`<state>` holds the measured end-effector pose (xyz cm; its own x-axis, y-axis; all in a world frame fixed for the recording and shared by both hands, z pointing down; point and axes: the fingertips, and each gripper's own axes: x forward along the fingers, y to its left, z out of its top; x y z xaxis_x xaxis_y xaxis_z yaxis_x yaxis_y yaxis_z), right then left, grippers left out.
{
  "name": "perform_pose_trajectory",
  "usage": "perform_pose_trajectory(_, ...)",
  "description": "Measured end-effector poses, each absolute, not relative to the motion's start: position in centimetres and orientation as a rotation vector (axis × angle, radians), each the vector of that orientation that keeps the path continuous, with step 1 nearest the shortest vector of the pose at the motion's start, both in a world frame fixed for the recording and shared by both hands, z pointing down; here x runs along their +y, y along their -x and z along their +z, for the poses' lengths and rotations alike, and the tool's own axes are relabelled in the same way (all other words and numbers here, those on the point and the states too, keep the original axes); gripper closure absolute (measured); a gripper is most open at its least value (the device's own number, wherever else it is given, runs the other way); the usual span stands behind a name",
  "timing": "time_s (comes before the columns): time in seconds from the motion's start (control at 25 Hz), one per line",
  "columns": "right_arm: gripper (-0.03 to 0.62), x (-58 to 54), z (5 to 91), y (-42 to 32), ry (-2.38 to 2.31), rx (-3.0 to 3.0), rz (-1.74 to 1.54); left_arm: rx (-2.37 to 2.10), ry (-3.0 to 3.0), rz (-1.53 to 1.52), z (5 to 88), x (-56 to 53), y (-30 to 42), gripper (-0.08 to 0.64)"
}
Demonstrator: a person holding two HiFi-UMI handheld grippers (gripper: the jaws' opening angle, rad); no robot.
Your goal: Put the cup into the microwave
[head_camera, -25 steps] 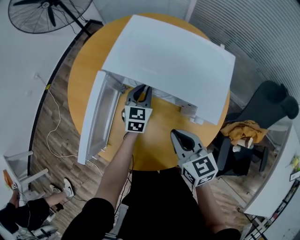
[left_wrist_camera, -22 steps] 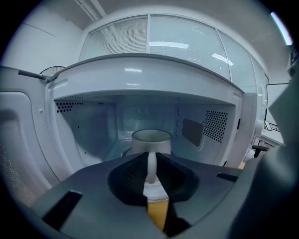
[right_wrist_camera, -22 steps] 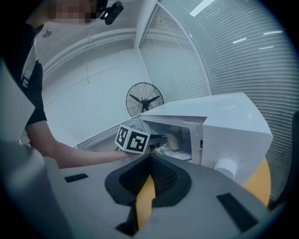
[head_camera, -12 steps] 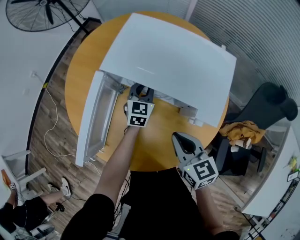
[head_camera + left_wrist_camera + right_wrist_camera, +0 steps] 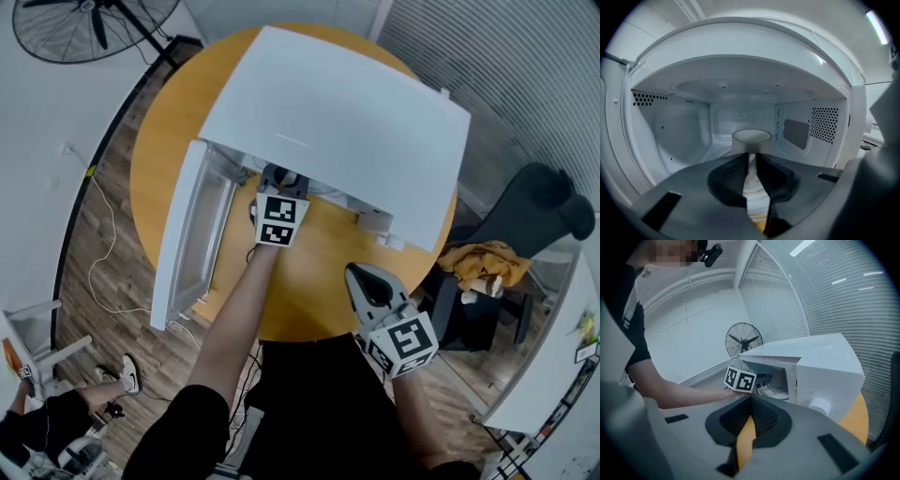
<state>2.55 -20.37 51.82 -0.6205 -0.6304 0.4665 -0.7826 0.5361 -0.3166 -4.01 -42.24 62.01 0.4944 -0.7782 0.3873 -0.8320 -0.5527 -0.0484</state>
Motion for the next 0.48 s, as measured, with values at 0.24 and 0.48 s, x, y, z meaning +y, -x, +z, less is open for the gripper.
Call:
perform_pose_trajectory(0.24,0.582,-19.8,51.4,-3.2,-1.165,-2.492,0.714,-1.395,-2.565,0.603,62.2,-42.0,4.1,0.483)
perform_pose_trajectory(0.48,0.582,-19.1,51.1,-4.4,-1.15,-2.506,0.683,-1.446,-2.523,0.648,62.1,-40.8,5.0,0.471)
